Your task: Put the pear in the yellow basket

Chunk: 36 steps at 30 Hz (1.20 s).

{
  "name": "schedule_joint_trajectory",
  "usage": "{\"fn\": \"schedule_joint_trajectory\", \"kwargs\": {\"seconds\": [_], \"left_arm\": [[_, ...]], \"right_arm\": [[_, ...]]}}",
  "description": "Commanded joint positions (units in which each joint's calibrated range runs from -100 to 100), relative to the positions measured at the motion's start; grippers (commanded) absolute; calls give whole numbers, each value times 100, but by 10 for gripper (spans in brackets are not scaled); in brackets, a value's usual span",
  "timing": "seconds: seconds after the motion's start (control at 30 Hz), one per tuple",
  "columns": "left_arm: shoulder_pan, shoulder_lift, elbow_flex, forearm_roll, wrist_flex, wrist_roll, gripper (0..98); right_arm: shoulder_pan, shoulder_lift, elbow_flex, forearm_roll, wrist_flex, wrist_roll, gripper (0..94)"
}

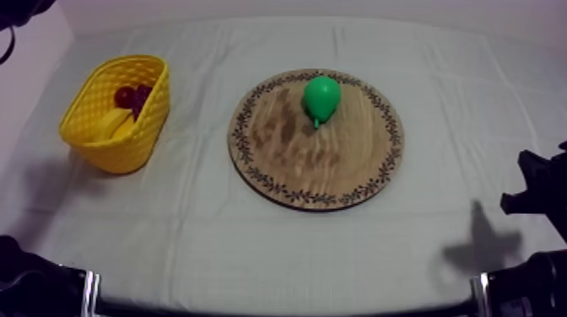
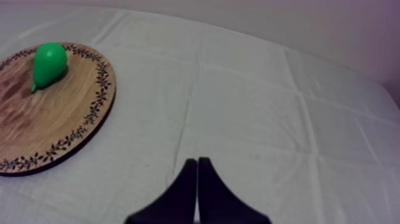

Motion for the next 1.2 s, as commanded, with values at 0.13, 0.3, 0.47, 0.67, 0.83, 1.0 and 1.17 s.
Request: {"fn": "schedule_joint_trajectory", "kwargs": {"seconds": [0.13,0.3,0.47,0.67,0.83,1.0,1.17], "left_arm": [[313,736,-783,-13,34,160,1],[522,1327,-1415,-27,92,303,1],[764,2009,-2120,-187,325,577,1],[1031,3013,-3071,-358,859,886,1],[1226,3849,-3774,-580,1259,1233,1],[1363,4615,-4443,-643,1666,1445,1],[1470,5255,-4869,-657,1914,1596,1]], "right_arm": [[0,-5,5,2,0,1,3],[0,-5,5,2,0,1,3],[0,-5,5,2,0,1,3],[0,-5,5,2,0,1,3],[0,-5,5,2,0,1,3],[0,-5,5,2,0,1,3],[0,-5,5,2,0,1,3]]}}
